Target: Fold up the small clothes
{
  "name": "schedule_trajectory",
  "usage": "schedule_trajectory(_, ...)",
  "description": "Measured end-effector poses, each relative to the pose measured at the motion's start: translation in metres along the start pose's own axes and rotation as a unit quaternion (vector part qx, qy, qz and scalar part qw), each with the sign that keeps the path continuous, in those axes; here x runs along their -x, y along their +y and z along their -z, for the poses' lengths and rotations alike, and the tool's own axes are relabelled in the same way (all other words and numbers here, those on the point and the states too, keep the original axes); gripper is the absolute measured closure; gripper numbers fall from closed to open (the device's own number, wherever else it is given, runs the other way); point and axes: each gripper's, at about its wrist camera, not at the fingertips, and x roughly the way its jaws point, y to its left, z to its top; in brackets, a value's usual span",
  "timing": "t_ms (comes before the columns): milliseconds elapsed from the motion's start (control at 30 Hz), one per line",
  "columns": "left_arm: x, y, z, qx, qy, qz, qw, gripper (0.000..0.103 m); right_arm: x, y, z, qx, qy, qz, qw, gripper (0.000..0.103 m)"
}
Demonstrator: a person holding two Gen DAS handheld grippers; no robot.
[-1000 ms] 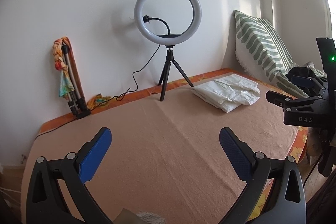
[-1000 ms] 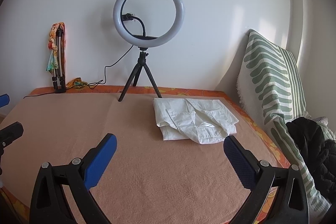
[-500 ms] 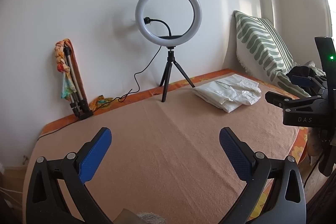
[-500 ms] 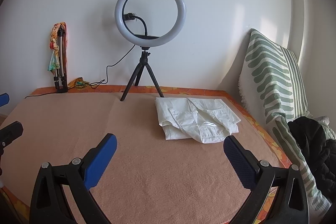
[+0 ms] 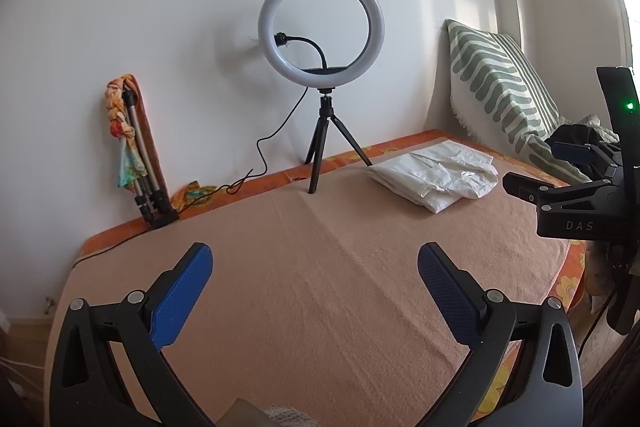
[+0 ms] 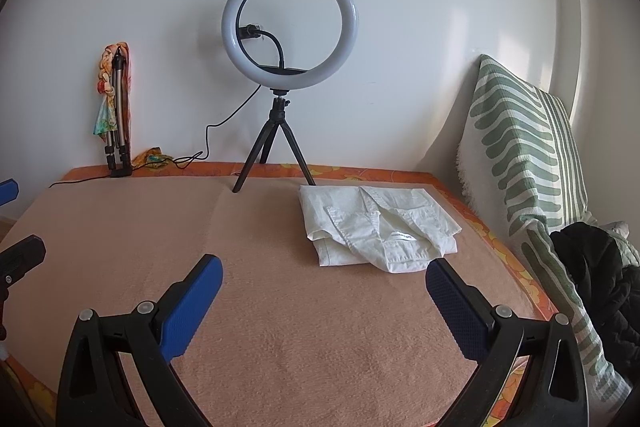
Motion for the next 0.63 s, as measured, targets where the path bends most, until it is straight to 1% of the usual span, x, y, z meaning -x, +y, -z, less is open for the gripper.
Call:
schedule_trajectory(300,0.0018,0.0014,0.001,0.0,-0.001,-0.004,1.0,0.001,0.0,0.0037,0.0003,0.003,0.001,-0.002,1.0,0.0)
schedule_trajectory(400,0.0017,0.0035,0.0011,0.004,0.001,0.0,1.0,0.001,-0.0006,0.0051,-0.0001,0.004,0.001,-0.002,1.0,0.0)
schedule_trajectory(633,0.0018,0.0037,0.0025,-0.005,0.001,-0.003,1.0,0.001,-0.0017,0.0069,-0.0004,0.004,0.002,-0.004,1.0,0.0)
